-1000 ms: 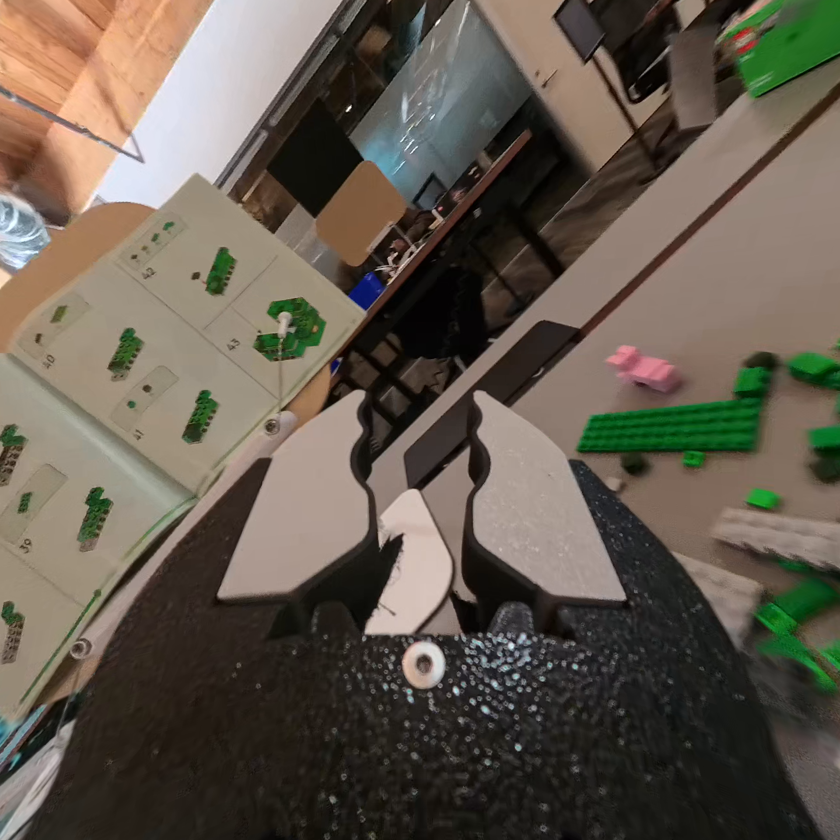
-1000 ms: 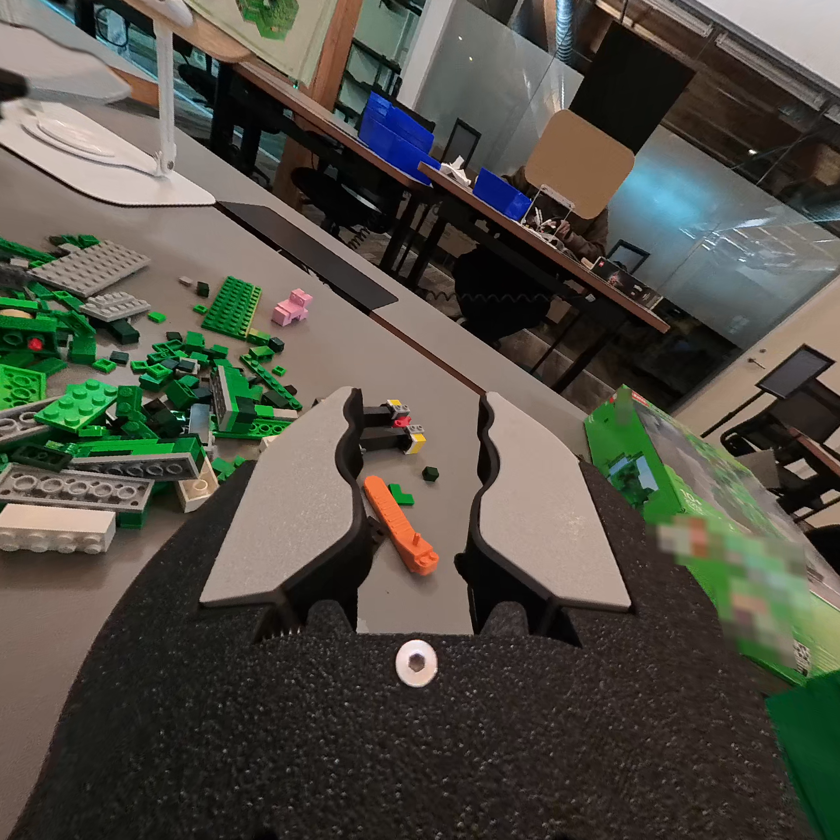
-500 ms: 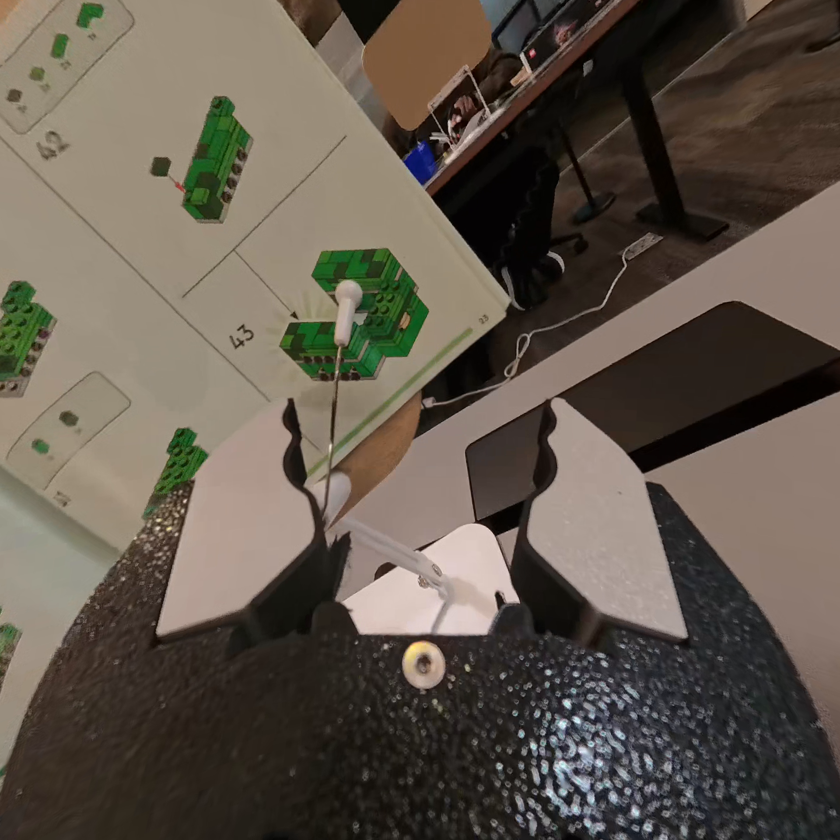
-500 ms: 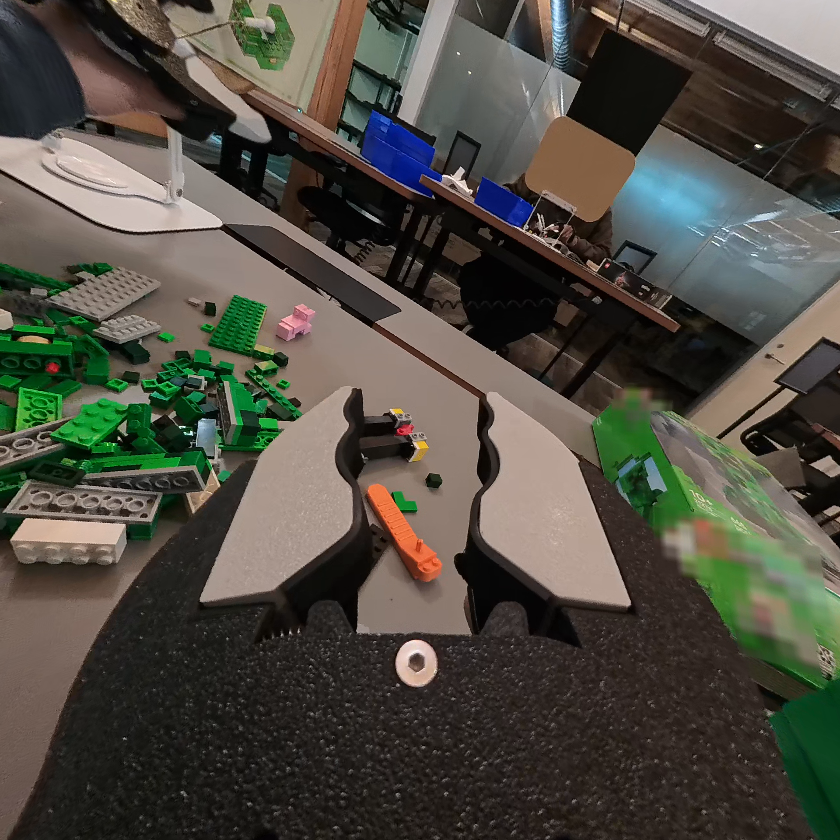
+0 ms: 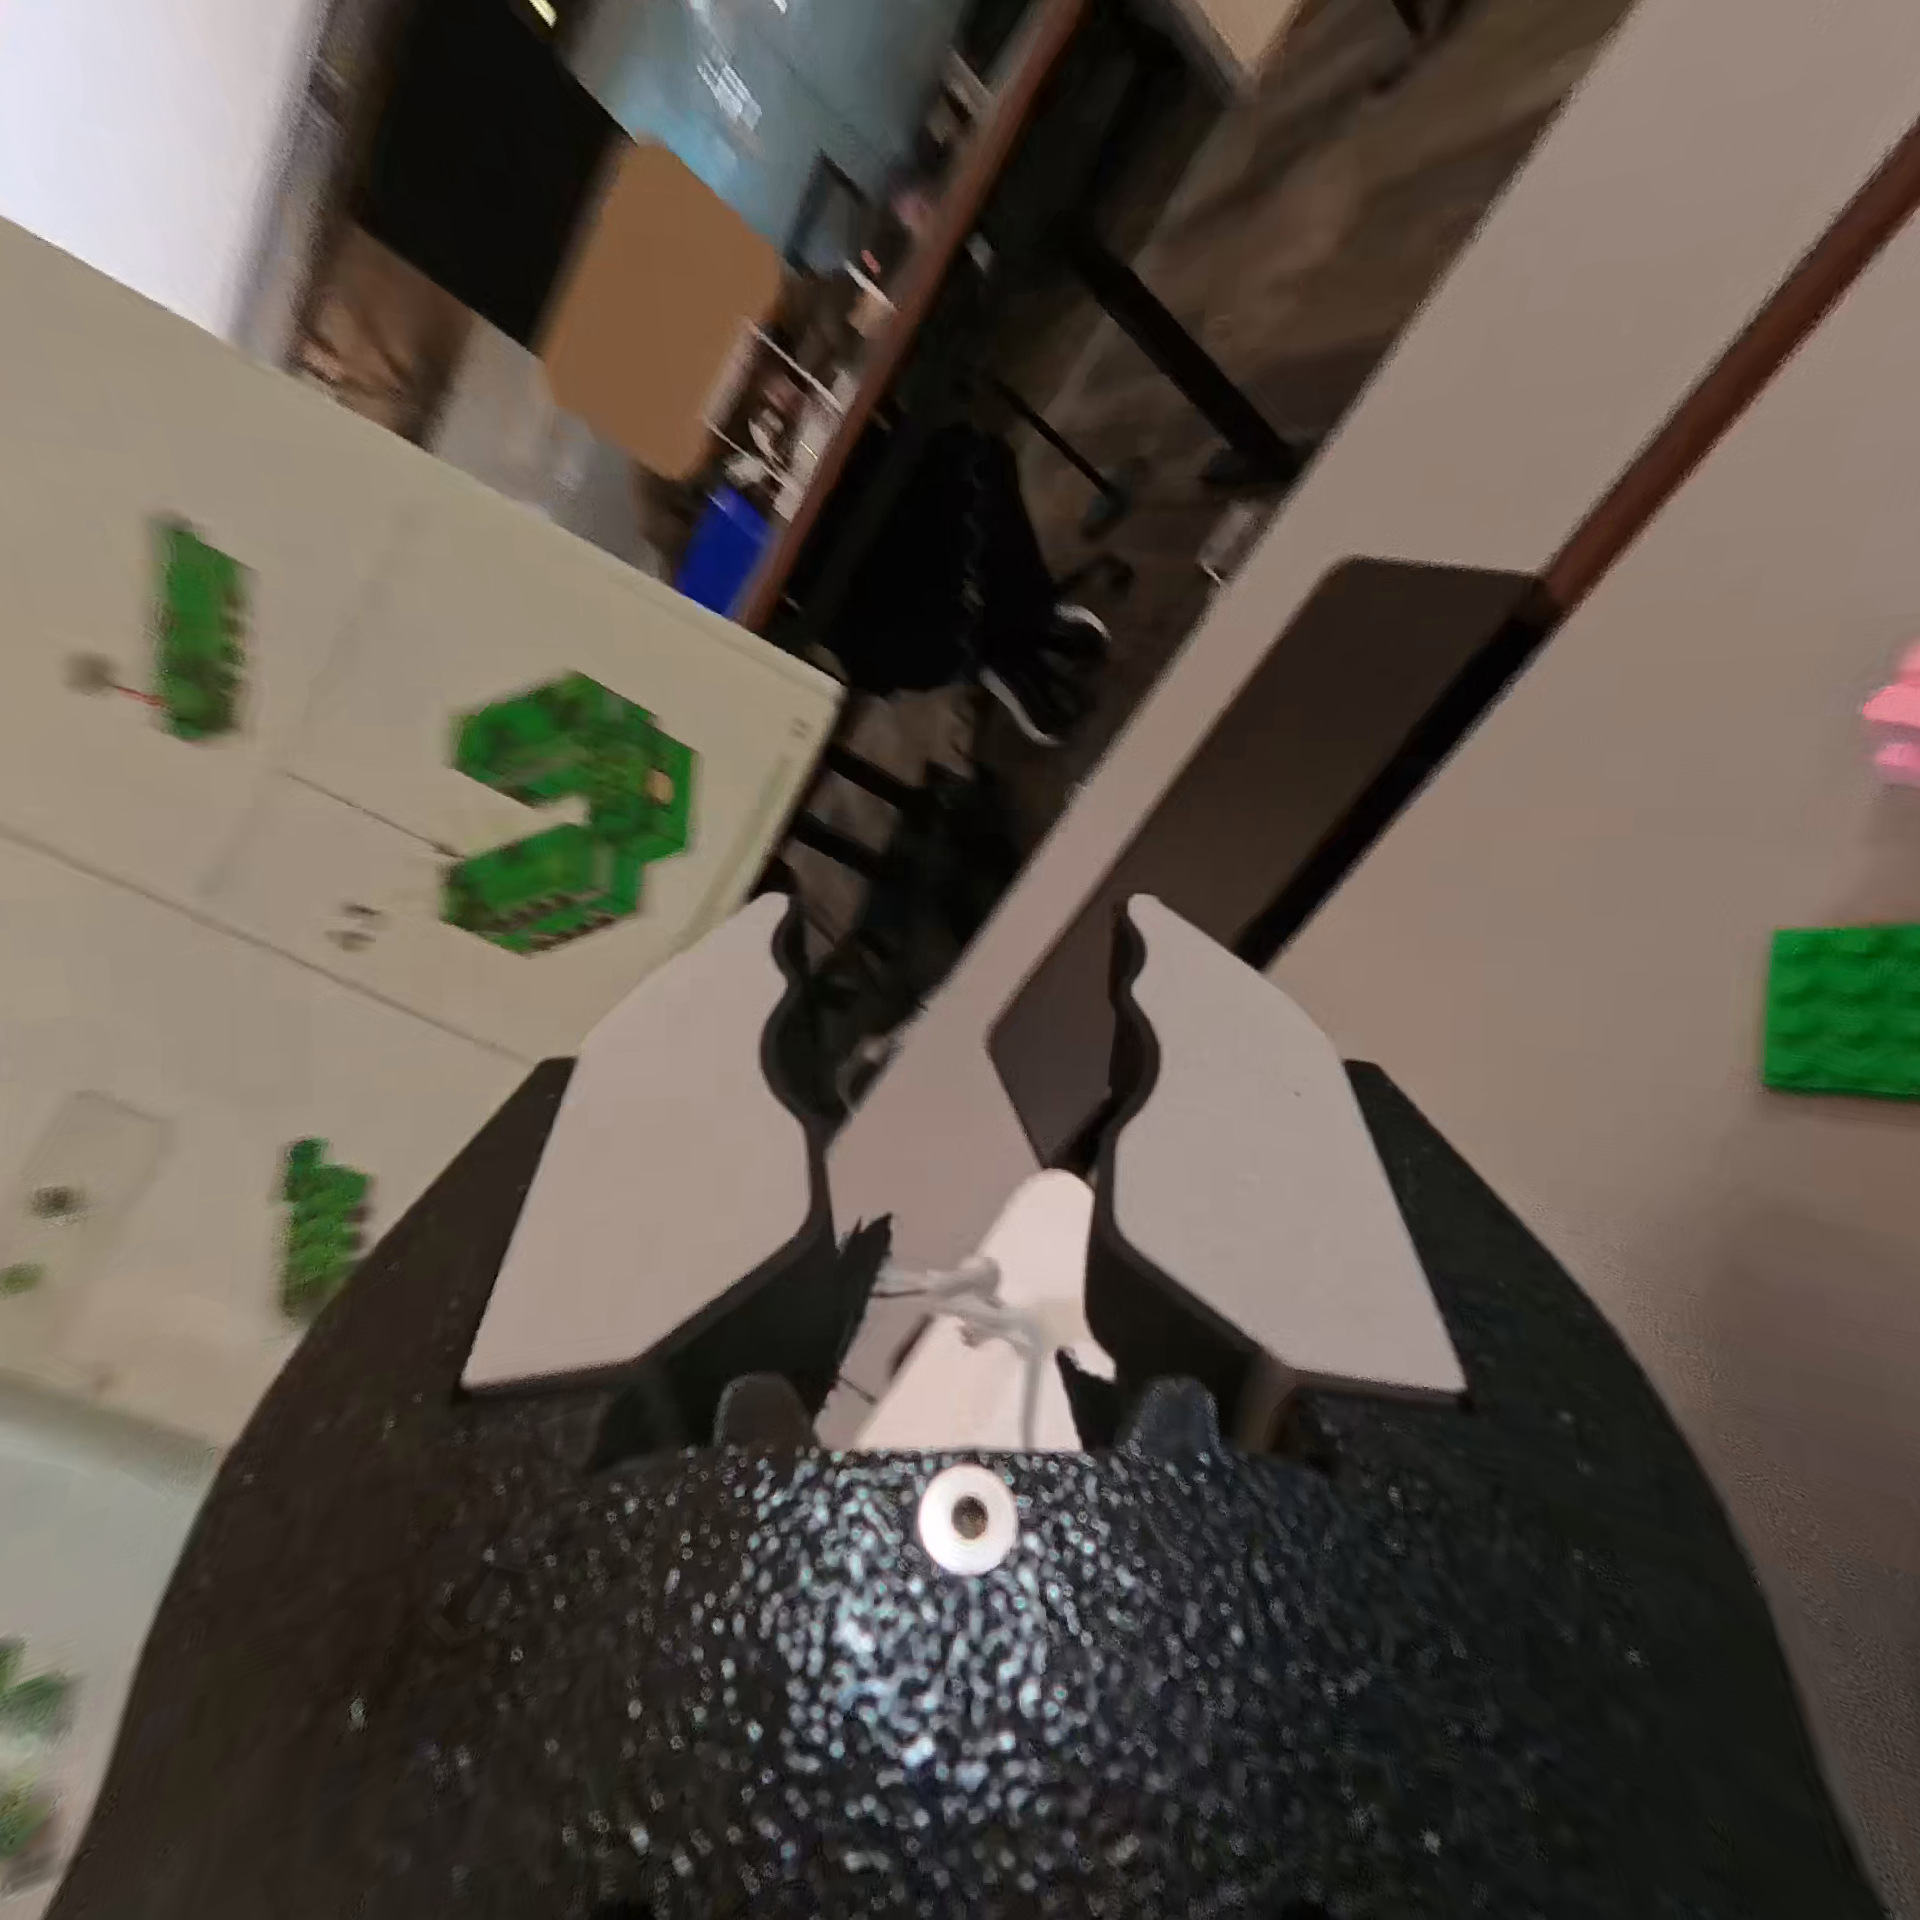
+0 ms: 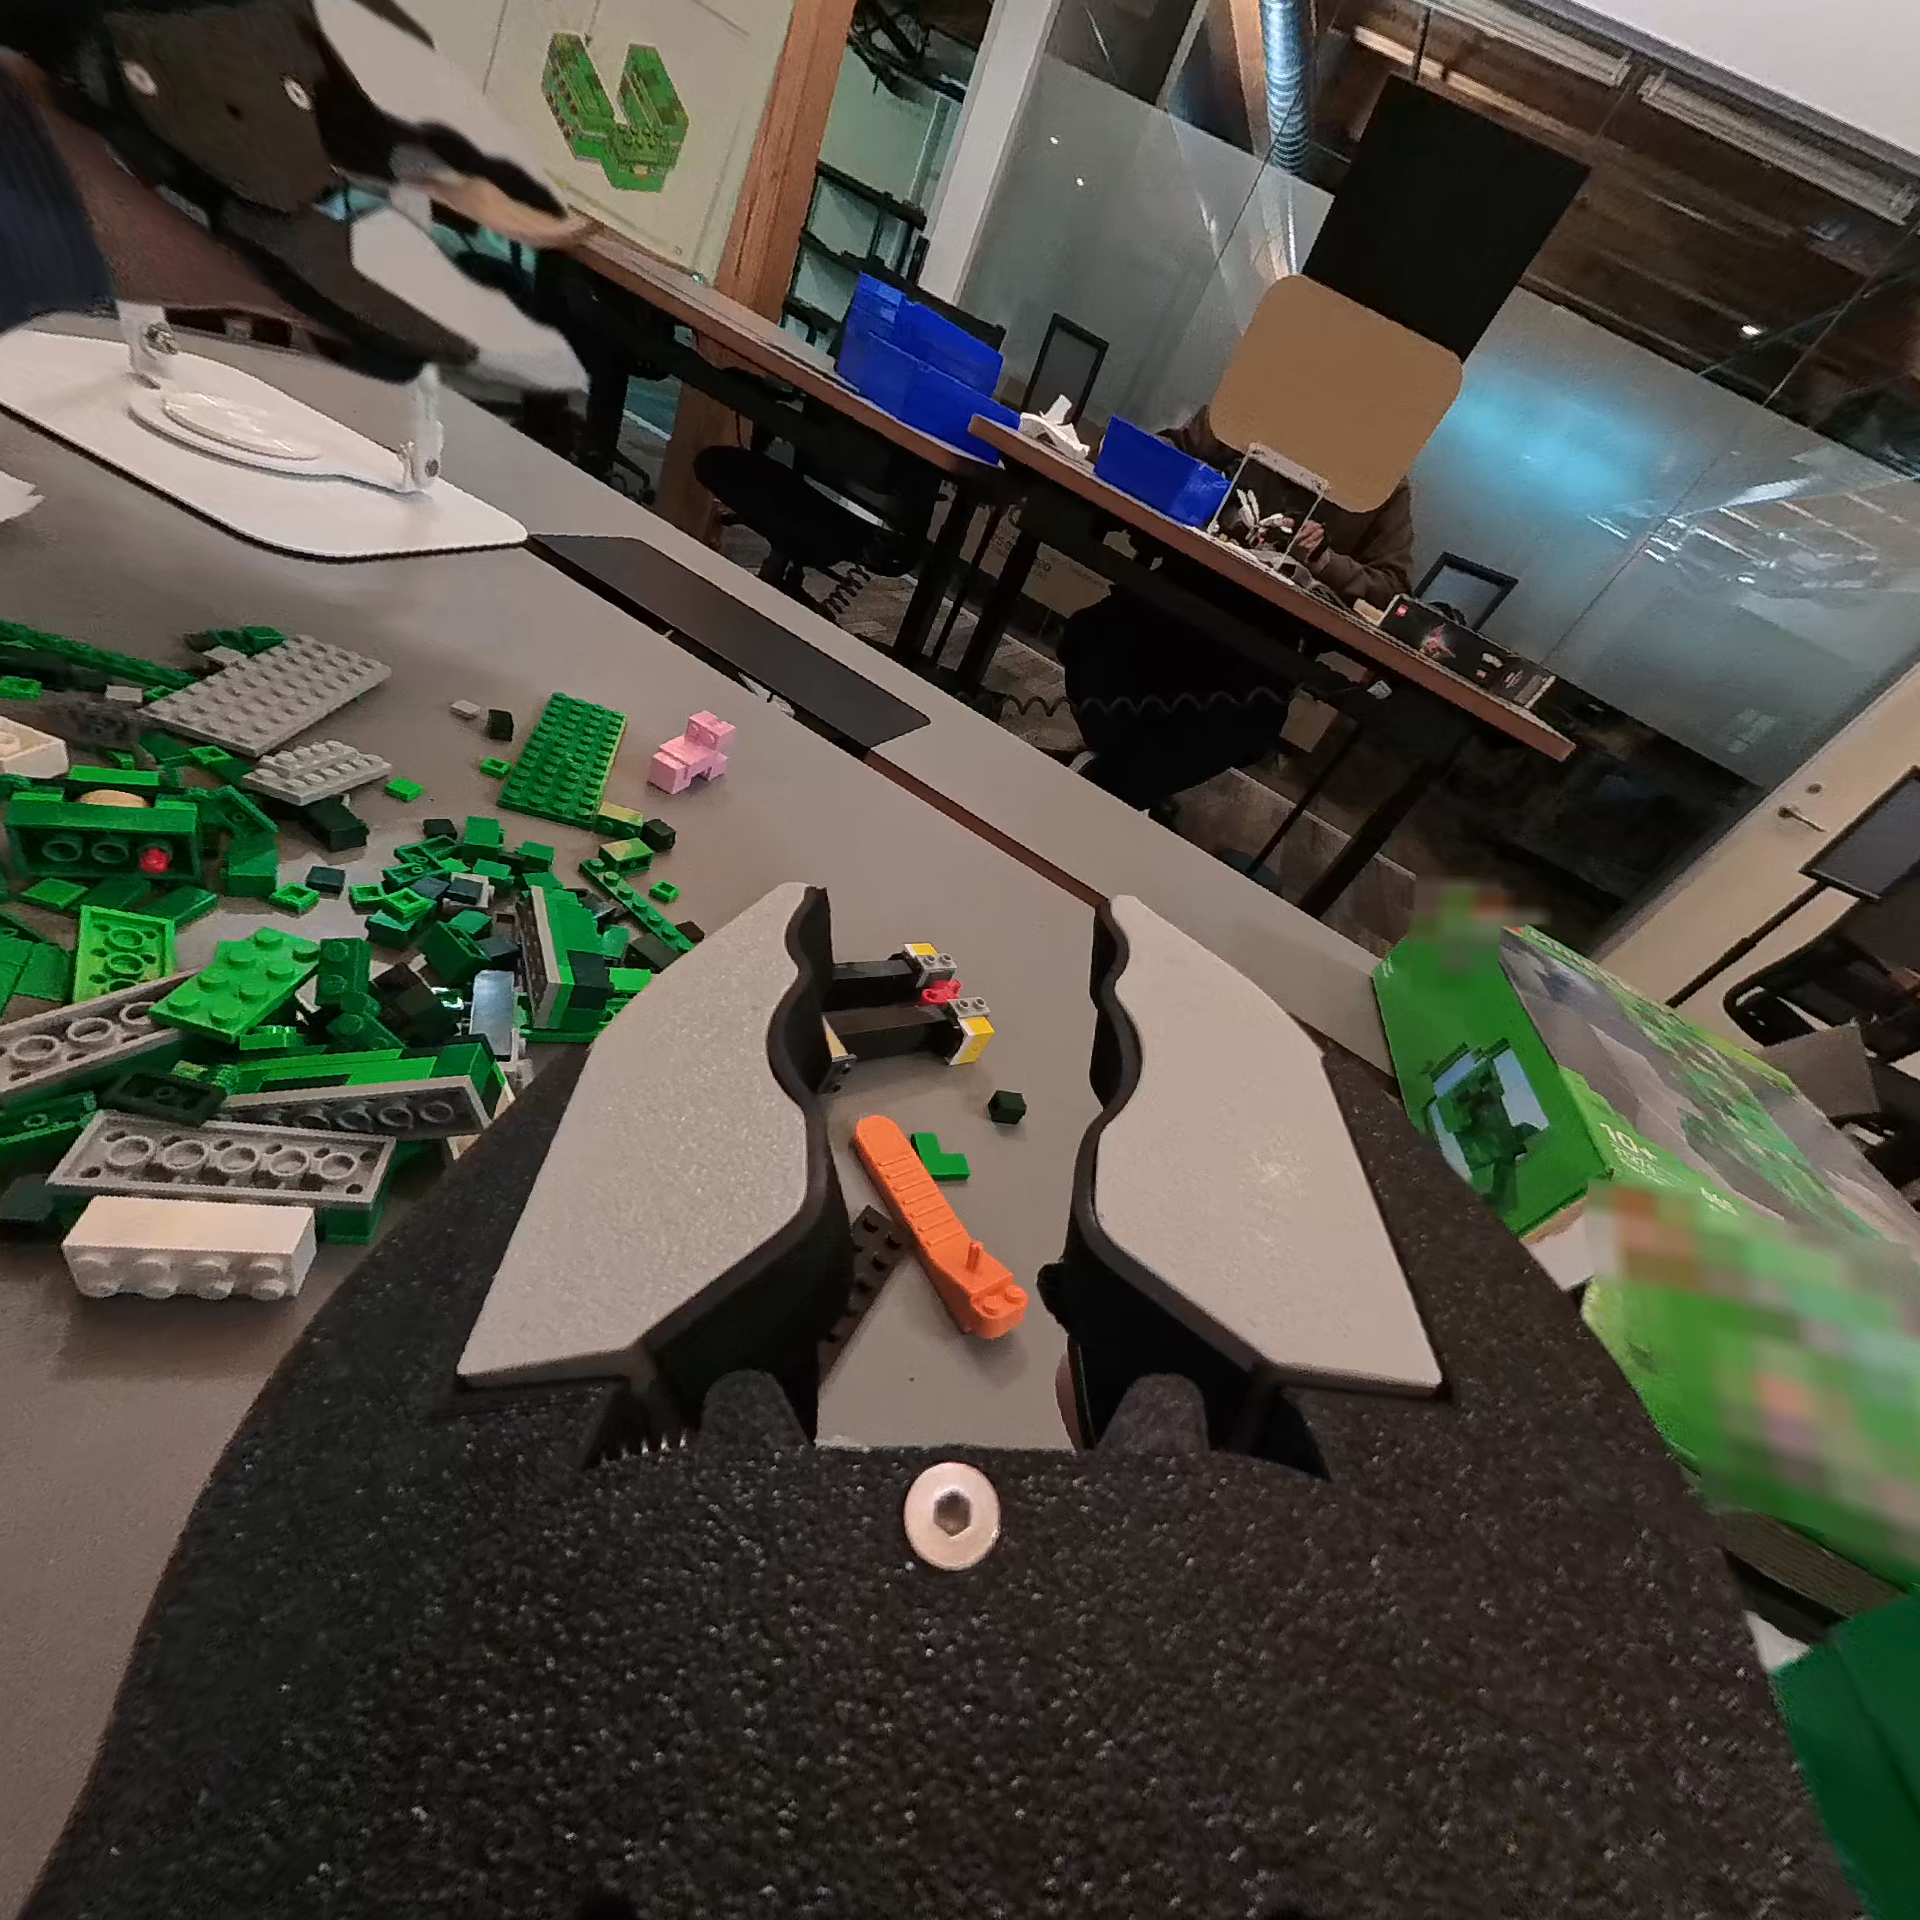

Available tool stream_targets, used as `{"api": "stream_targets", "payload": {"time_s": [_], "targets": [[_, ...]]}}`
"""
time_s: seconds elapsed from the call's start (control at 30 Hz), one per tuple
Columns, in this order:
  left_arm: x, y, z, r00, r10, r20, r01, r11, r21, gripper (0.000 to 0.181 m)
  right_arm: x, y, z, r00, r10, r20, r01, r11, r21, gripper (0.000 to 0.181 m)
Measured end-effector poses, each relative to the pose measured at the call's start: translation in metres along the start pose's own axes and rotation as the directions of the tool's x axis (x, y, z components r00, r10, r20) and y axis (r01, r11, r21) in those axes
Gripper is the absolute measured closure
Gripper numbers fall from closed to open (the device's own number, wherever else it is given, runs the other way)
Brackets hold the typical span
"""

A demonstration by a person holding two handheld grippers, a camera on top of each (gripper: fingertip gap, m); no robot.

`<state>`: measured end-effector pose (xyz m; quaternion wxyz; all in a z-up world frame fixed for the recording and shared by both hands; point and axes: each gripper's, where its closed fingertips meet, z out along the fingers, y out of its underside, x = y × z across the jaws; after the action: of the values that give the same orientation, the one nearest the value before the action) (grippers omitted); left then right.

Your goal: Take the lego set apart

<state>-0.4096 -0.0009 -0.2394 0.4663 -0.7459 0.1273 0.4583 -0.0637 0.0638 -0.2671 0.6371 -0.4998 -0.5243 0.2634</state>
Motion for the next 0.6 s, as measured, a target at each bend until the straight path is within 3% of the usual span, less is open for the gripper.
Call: {"api": "stream_targets", "payload": {"time_s": [0.13,0.23,0.33,0.6], "targets": [[-0.035,-0.024,-0.015,0.988,-0.051,0.144,0.031,0.990,0.136,0.136,0.001,0.000,0.000,0.999,0.032,0.006,-0.032,0.999,0.005,0.134],[-0.050,-0.020,-0.007,0.945,0.198,0.261,-0.210,0.978,0.018,0.131,0.002,-0.002,-0.001,0.999,0.037,0.002,-0.037,0.999,0.014,0.134],[-0.042,-0.019,0.008,0.894,0.369,0.255,-0.377,0.926,-0.019,0.135,0.002,-0.004,-0.001,1.000,0.027,0.000,-0.027,0.999,0.018,0.134],[-0.044,-0.020,0.033,0.900,0.363,0.241,-0.371,0.929,-0.013,0.142,-0.002,-0.004,0.000,1.000,-0.017,0.002,0.017,1.000,0.008,0.134]]}}
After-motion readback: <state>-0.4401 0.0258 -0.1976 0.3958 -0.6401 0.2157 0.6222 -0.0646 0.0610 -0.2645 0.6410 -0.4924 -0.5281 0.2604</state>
